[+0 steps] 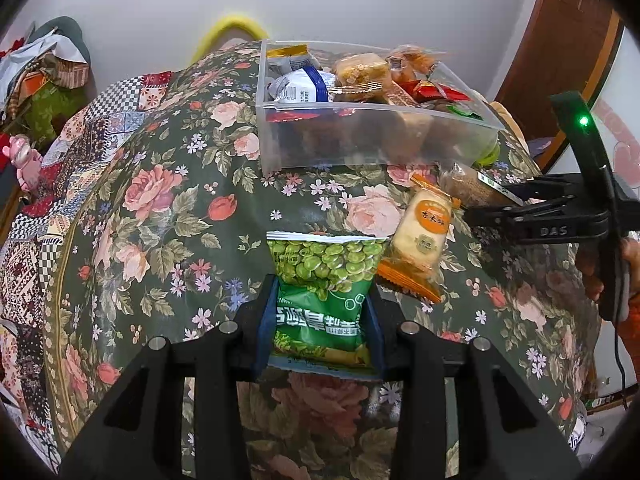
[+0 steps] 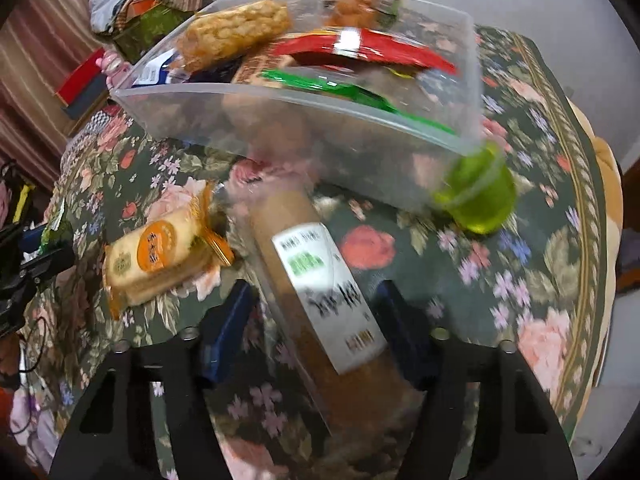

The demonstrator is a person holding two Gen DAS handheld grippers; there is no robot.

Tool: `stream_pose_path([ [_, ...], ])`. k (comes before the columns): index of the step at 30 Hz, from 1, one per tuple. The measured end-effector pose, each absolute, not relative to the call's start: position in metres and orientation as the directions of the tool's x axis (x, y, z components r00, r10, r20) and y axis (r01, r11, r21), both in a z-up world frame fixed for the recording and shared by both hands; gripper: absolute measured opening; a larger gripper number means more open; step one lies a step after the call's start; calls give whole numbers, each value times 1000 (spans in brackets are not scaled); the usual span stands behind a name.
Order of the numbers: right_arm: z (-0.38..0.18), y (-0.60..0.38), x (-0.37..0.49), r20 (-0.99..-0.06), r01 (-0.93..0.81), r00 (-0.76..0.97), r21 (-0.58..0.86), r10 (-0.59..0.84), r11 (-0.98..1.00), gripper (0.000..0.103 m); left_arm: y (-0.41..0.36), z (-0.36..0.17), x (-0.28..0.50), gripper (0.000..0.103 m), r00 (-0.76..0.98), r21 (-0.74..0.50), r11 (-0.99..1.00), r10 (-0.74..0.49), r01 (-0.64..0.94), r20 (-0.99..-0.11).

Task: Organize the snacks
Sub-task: 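Grasp the green pea bag with the left gripper while the right grasps the cracker roll, then carry the pea bag and cracker roll over the box and release both inside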

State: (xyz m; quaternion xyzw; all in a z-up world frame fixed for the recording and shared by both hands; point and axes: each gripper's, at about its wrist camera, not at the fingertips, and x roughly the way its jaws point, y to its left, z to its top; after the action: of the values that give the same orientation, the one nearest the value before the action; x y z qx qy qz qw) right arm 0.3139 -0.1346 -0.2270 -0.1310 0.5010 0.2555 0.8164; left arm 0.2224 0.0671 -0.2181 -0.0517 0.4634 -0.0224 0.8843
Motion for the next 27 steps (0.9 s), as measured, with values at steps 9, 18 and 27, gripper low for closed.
stream_pose_path([
  [9, -223, -148, 272, -844, -490, 428, 83, 323, 867, 34, 65, -213, 225, 39, 578, -117, 993, -86, -16, -811],
  [18, -192, -166, 259, -784, -458, 497, 126, 371, 880, 34, 58, -189, 231, 39, 615, -101, 995, -77, -4, -785],
  [27, -143, -157, 269, -691, -458, 595, 129, 411, 880, 34, 59, -150, 253, 39, 686, -102, 995, -66, -12, -725],
])
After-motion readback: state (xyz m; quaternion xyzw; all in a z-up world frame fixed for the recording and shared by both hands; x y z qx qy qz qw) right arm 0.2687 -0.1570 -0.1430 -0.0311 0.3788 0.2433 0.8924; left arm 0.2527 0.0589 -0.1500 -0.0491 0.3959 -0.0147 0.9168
